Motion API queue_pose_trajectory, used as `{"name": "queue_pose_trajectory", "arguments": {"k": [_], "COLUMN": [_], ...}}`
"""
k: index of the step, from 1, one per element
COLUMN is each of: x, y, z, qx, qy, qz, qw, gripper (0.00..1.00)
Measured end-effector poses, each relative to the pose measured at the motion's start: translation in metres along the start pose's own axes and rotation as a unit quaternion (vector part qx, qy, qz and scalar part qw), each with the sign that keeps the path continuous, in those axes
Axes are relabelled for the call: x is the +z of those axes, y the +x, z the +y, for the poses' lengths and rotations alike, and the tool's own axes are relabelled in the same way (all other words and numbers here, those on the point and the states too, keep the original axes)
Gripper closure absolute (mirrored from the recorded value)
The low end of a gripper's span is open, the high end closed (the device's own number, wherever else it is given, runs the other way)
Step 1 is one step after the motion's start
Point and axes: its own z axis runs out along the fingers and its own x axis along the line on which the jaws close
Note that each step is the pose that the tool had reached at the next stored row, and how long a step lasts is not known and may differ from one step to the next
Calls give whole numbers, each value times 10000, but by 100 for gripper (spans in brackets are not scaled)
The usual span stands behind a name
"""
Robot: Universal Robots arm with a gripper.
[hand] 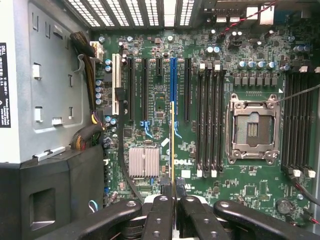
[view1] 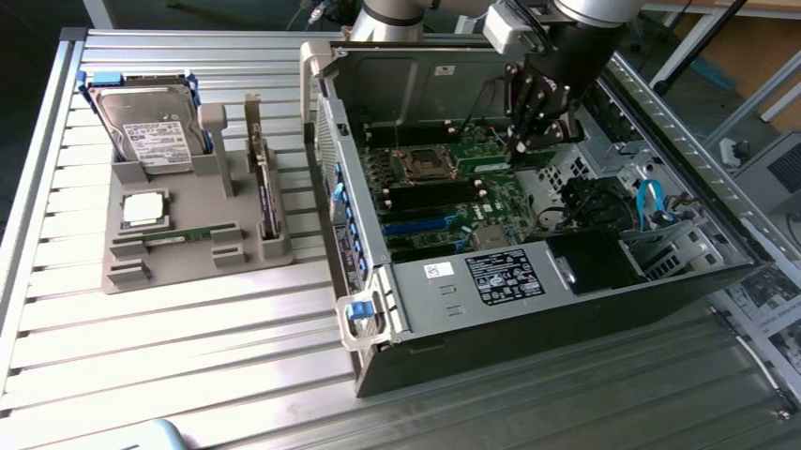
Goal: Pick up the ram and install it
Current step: 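Insert the ram into the slot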
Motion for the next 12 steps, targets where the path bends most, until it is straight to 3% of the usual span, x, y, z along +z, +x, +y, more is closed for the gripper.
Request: {"name": "queue_pose_trajectory", "arguments": {"k": [12], "x": [31], "y": [-2], "z": [8], "qx": [0], "qy": [0], "qz": [0], "qw": [10000], "gripper": [88]}}
